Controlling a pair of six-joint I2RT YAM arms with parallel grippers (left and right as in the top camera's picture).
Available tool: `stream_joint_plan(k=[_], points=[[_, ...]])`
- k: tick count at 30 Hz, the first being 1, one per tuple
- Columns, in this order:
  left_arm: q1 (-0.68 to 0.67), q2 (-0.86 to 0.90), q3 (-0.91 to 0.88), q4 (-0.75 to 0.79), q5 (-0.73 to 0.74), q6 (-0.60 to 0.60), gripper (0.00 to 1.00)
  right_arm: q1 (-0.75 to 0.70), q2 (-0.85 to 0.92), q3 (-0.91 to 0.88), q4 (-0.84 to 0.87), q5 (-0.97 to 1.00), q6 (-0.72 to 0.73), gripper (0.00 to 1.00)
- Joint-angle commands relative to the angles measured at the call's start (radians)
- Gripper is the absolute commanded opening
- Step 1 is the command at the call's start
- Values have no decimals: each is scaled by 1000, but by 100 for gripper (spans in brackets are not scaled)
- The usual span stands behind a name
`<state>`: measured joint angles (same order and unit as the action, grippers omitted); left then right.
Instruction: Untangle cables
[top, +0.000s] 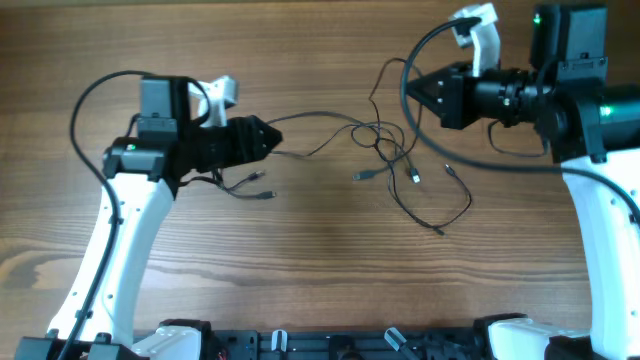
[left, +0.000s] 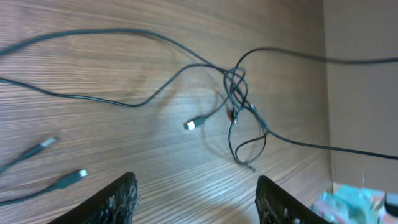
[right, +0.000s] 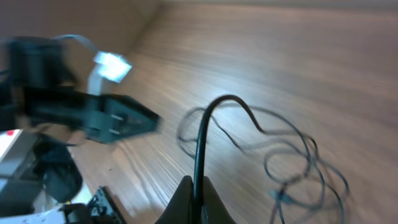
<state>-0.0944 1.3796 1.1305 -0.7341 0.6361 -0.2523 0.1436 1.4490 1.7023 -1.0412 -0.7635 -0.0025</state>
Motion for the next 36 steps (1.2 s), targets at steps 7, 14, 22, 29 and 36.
stream_joint_plan(k=[7,14,22,29,36], points=[[-144,79,8,65,3,-22,64,54,-24,123,184,-404,143,4],[-198,92,8,127,21,-46,63,54,-24,123,250,-450,197,4],[-198,92,8,211,149,-109,61,54,-24,123,244,-450,197,4],[-207,198,8,213,145,-138,34,54,-24,123,243,-450,197,4],[-134,224,8,89,-106,-137,4,24,-24,123,133,-100,201,4]])
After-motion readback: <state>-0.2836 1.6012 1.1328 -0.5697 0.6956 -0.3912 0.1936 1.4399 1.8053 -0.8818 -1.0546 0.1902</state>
